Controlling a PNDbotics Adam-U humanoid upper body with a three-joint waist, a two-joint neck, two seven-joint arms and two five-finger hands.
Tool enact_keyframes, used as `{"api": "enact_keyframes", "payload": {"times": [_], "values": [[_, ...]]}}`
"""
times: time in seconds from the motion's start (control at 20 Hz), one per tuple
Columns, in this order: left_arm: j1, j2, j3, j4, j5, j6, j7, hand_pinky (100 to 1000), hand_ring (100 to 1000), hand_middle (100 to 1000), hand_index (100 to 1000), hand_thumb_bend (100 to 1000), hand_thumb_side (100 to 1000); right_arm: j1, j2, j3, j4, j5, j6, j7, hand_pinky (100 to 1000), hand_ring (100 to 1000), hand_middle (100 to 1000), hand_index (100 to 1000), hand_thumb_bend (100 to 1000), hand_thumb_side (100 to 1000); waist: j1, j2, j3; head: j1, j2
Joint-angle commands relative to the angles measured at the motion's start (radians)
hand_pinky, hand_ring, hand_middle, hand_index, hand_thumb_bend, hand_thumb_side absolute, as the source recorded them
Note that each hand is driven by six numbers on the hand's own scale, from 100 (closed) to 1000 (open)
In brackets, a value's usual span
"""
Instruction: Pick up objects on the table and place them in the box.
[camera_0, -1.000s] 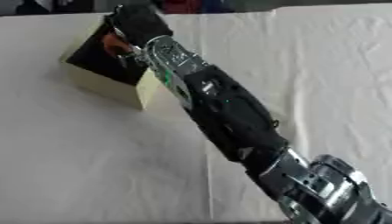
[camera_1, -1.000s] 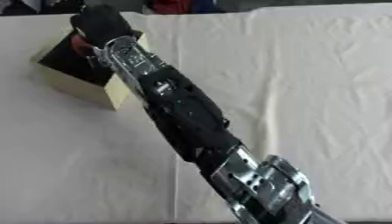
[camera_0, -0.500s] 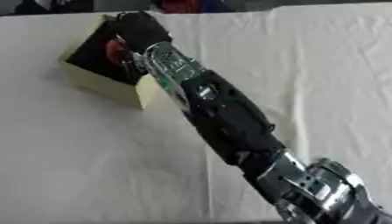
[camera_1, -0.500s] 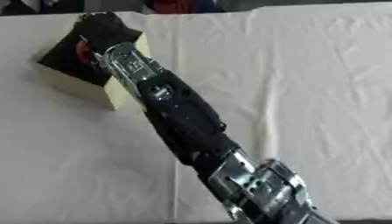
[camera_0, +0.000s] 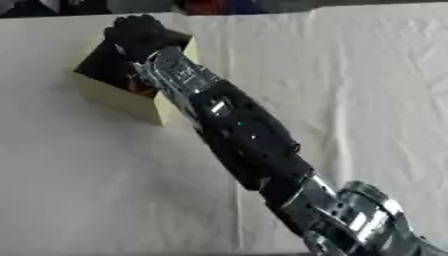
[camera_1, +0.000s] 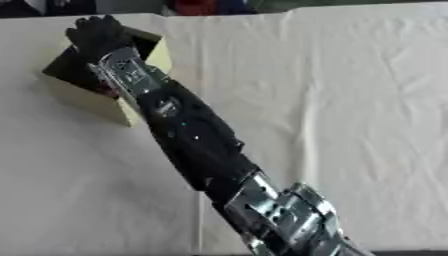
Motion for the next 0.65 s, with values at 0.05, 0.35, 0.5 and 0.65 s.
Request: {"api": "enact_keyframes", "payload": {"times": [0.05, 0.35, 0.5, 0.65], "values": [[-0.007, 0.010, 0.002, -0.019, 0.000, 0.000, -0.006, 527, 610, 647, 752, 100, 678, -0.026, 0.001, -0.007, -0.031, 0.012, 0.007, -0.006, 876, 843, 700, 864, 100, 100, 0.006, -0.016, 0.003, 0.000, -0.009], [-0.005, 0.010, 0.003, -0.019, -0.002, 0.001, -0.008, 528, 610, 648, 752, 100, 677, -0.031, -0.018, 0.002, -0.128, -0.048, 0.011, -0.027, 866, 823, 669, 854, 100, 100, 0.008, -0.017, 0.000, 0.000, -0.003], [-0.004, 0.011, 0.004, -0.019, -0.004, 0.000, -0.007, 528, 611, 648, 752, 100, 677, -0.038, -0.053, 0.020, -0.220, -0.120, 0.005, -0.022, 857, 810, 649, 837, 100, 100, 0.007, -0.019, -0.002, 0.003, 0.000], [-0.002, 0.013, 0.005, -0.019, -0.006, 0.000, -0.005, 528, 611, 648, 752, 100, 677, -0.042, -0.109, 0.042, -0.334, -0.219, 0.001, -0.011, 849, 802, 641, 832, 100, 100, 0.005, -0.022, -0.005, 0.009, 0.004]]}}
